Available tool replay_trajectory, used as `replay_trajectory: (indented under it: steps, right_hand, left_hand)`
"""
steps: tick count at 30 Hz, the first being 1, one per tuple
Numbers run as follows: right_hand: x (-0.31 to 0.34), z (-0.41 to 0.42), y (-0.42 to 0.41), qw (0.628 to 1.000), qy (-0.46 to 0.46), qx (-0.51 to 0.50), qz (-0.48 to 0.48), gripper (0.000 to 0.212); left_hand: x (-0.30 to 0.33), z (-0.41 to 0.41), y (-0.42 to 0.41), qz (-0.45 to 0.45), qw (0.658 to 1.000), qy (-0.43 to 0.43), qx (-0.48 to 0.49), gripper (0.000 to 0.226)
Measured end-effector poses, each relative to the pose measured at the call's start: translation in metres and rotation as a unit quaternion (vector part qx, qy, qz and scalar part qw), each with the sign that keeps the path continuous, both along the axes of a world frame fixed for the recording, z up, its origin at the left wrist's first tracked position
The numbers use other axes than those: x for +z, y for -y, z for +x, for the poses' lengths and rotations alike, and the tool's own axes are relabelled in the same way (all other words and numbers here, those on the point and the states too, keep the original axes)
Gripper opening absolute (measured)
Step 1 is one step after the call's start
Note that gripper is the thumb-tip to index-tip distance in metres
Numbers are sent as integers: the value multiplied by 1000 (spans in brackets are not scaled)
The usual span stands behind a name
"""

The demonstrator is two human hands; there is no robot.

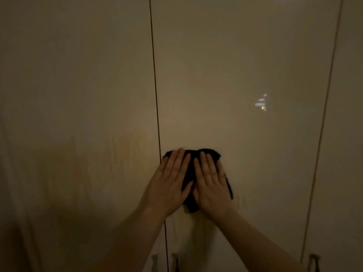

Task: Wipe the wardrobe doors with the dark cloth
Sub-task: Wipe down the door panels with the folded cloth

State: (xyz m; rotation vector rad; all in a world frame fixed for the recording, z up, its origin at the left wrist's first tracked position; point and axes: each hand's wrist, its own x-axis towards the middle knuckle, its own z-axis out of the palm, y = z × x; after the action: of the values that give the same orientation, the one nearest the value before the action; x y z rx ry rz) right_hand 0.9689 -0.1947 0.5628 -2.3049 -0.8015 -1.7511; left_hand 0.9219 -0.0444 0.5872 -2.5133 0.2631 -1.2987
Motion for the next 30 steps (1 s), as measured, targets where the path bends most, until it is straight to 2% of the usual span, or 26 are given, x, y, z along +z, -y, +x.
replay_trajectory:
  steps: [8,13,16,23,26,30]
  right_hand:
    - [0,-20,-48,997,-43,11,-69,62]
    - [3,-18,-47,996,-34,19,-80,61]
    - [33,-12,-41,997,-2,24,-75,62]
    - [161,5,-19,995,81,16,-63,55]
    - [172,8,-14,993,91,8,-81,55]
    - [153,8,-13,992,102,12,-79,54]
  left_hand:
    - [-14,-16,-55,-24,999,18,15,72]
    - [-13,-15,-54,-44,999,13,3,74]
    - [9,-10,-44,-63,998,28,4,72]
    - [130,6,-21,-72,992,99,-11,74]
    - [138,6,-18,-81,991,106,-11,73]
    - [115,6,-16,-88,990,110,-9,72]
